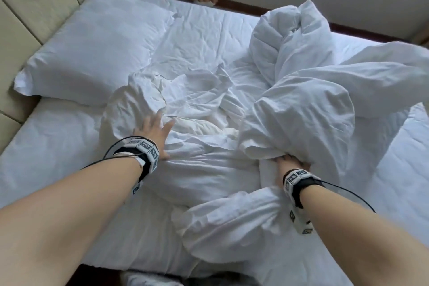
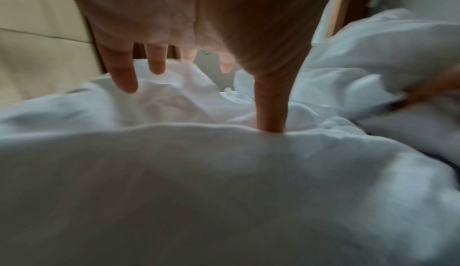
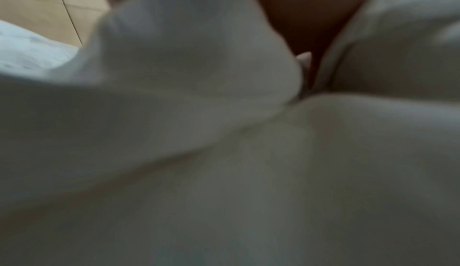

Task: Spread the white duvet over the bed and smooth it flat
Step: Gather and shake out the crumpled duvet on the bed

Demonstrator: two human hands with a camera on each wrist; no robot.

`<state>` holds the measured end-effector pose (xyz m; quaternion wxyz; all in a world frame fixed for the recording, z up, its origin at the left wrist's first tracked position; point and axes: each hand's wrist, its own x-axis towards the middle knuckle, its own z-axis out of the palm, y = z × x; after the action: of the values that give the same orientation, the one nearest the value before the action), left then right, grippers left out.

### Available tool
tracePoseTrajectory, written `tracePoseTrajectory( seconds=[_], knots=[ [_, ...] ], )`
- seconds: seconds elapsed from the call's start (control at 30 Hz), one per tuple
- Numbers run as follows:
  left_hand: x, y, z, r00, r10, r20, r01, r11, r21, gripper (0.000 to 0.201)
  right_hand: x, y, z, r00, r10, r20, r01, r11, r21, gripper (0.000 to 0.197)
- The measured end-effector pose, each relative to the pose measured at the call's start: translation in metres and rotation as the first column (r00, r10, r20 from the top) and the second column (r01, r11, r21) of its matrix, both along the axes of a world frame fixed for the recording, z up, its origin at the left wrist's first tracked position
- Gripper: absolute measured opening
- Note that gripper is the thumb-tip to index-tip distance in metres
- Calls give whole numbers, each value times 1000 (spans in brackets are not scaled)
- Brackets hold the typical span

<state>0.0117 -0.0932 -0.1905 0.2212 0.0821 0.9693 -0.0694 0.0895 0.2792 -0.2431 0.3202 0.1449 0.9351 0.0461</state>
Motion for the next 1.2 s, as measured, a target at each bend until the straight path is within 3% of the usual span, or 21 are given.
tracePoseTrajectory(
  seconds=[0.07, 0.23, 0.33, 0.4, 0.47, 0.5, 0.57, 0.7, 0.83, 0.93, 1.03, 1.13, 1.2],
  knots=[
    [-1, 12, -5, 995, -87, 42, 89, 995, -49, 96, 8, -15, 14, 994, 55, -92, -57, 998, -19, 63],
    [5, 40, -8, 986, -74, 148, 87, 993, -84, 57, 17, -16, 22, 866, 98, -491, -82, 995, 53, 98],
    [4, 53, -1, 984, -74, 162, 93, 990, -111, 49, 9, 1, 36, 870, -177, -461, 218, 975, 38, 103],
    [1, 59, 5, 980, -89, 178, 107, 990, -94, 46, 0, 12, 45, 826, -431, -364, 436, 897, -71, 101],
    [0, 63, 14, 976, -111, 187, 121, 992, -38, 46, -8, 20, 49, 749, -585, -310, 540, 811, -225, 72],
    [0, 64, 17, 975, -110, 191, 112, 994, -1, 48, -11, 20, 52, 750, -601, -278, 549, 799, -247, 53],
    [0, 64, 22, 974, -97, 205, 87, 995, 55, 53, -17, 15, 58, 785, -577, -224, 521, 812, -262, 33],
    [-1, 56, 32, 983, -80, 167, 71, 996, 55, 56, -27, 0, 69, 830, -515, -214, 423, 832, -360, 32],
    [-2, 33, 34, 989, -28, 142, 27, 1000, 14, 68, -32, -13, 70, 884, -416, -215, 347, 890, -297, 34],
    [-5, 16, 31, 994, 25, 107, -16, 997, -82, 80, -31, -37, 65, 908, -271, -320, 225, 959, -173, 50],
    [-8, -2, 21, 986, 29, 167, -1, 987, -163, 93, -33, -73, 62, 899, -65, -434, -4, 988, -156, 62],
    [-3, -8, 10, 966, 32, 256, 15, 984, -178, 70, -35, -117, 49, 929, 117, -350, -224, 932, -283, 72],
    [2, -13, -3, 944, 49, 325, 22, 977, -212, 63, -39, -148, 36, 957, 175, -231, -251, 897, -364, 90]
  ],
)
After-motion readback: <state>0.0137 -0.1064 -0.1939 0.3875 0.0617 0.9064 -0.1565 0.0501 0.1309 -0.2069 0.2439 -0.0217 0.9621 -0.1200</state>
